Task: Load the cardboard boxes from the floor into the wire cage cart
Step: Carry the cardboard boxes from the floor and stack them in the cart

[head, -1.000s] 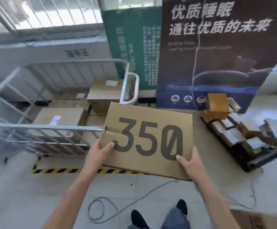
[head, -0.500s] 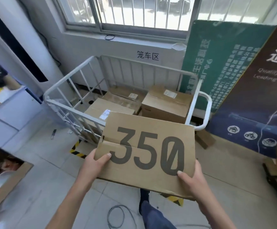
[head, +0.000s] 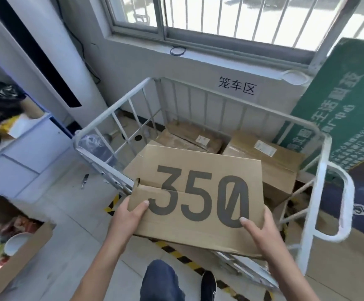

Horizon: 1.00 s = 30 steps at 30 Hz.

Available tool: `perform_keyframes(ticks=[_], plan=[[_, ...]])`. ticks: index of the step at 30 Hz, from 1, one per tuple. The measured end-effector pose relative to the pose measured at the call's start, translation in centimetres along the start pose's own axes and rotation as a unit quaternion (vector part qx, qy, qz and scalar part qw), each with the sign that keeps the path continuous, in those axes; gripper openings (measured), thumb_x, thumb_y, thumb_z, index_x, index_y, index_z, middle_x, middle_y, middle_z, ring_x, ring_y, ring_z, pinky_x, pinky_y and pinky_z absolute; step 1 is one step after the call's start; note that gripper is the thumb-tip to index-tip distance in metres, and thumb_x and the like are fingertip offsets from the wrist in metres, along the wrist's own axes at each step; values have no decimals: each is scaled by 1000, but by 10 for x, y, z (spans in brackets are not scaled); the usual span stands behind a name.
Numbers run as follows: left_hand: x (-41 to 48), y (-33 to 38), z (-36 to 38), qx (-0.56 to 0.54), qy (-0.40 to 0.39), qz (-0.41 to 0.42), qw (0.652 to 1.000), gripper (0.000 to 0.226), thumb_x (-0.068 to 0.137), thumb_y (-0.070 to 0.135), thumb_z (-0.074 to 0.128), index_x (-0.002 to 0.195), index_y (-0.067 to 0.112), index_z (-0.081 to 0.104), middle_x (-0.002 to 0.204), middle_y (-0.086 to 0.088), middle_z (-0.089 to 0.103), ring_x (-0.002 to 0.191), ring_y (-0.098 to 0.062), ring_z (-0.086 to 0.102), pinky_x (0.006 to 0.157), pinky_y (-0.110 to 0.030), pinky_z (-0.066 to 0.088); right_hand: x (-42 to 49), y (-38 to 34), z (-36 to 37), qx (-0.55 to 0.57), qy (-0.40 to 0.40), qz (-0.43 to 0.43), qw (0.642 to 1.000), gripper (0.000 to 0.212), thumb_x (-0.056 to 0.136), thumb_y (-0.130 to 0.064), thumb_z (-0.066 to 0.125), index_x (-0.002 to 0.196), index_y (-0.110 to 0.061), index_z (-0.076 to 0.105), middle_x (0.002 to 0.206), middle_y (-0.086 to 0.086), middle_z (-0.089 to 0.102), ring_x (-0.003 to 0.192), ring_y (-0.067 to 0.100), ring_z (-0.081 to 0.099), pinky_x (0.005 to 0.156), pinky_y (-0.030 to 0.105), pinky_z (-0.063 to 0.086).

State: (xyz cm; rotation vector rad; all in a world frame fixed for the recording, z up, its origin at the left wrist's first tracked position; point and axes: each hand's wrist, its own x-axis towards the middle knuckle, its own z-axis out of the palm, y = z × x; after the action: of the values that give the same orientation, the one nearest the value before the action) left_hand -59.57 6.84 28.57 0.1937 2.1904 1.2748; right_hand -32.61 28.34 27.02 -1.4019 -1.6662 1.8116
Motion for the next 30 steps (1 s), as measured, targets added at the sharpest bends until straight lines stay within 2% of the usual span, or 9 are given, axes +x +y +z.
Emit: perform_keyframes(ticks=[2, 6, 11, 15, 18, 21, 25, 28, 30], plan=[[44, 12, -6, -6, -14, -2, 1000, 34, 81, 49, 66, 108, 29, 67, 102, 7, 73, 97, -15, 67, 72, -33, 52, 28, -13, 20, 0, 12, 4, 1000, 49, 95, -27, 65, 133, -42, 38, 115, -25, 59, 84, -21, 59, 68, 14, 45], [142, 34, -14, -7, -44, 0, 999, 45, 74, 57, 62, 109, 29, 66, 105, 8, 71, 98, -13, 65, 78, -37, 52, 88, -40, 71, 2, 56, 4, 998, 47, 95, -27, 64, 134, -40, 40, 116, -24, 61, 88, -19, 60, 73, 18, 45], [274, 42, -17, 22, -76, -9, 997, 30, 77, 56, 63, 98, 35, 65, 103, 17, 68, 102, -12, 64, 76, -31, 49, 174, -51, 143, -13, 115, 44, 992, 50, 94, -29, 65, 135, -42, 40, 117, -27, 61, 94, -17, 60, 75, 19, 46], [391, 15, -1, 104, -110, -52, 987, 67, 80, 59, 62, 134, 20, 59, 131, 2, 63, 128, -28, 55, 103, -44, 45, 253, -21, 204, -39, 147, 99, 983, 56, 93, -26, 67, 139, -35, 38, 119, -24, 57, 99, -9, 60, 74, 16, 46], [472, -19, 14, 142, -160, -84, 973, 32, 91, 41, 65, 118, 24, 63, 115, -1, 68, 116, -29, 61, 97, -43, 49, 304, 8, 252, -36, 189, 140, 971, 53, 89, -26, 68, 130, -40, 38, 112, -27, 56, 100, -2, 58, 77, 24, 49], [533, -48, 16, 157, -171, -131, 964, 23, 91, 28, 67, 112, 20, 67, 114, -7, 70, 106, -29, 65, 97, -49, 51, 338, 34, 297, -25, 215, 168, 962, 50, 88, -25, 67, 128, -40, 39, 114, -24, 58, 105, 7, 59, 90, 35, 50], [581, -77, 14, 178, -161, -155, 958, 25, 93, 24, 64, 118, 20, 63, 123, -11, 67, 105, -26, 62, 96, -47, 51, 371, 69, 337, -4, 191, 236, 953, 64, 92, -26, 63, 150, -27, 36, 137, -7, 58, 122, 17, 57, 104, 44, 49], [589, -99, 20, 229, -203, -192, 932, 49, 95, 20, 64, 142, 16, 49, 139, -9, 58, 118, -27, 55, 104, -46, 44, 386, 99, 347, -2, 118, 341, 933, 58, 97, -26, 59, 151, -18, 38, 145, 1, 53, 128, 23, 54, 107, 42, 45], [586, -110, 23, 257, -221, -229, 913, 72, 95, 20, 65, 156, 14, 27, 154, -10, 43, 137, -30, 44, 114, -48, 34, 388, 110, 348, 18, 63, 411, 909, 60, 98, -23, 58, 153, -12, 35, 151, 6, 46, 134, 26, 48, 108, 36, 41]])
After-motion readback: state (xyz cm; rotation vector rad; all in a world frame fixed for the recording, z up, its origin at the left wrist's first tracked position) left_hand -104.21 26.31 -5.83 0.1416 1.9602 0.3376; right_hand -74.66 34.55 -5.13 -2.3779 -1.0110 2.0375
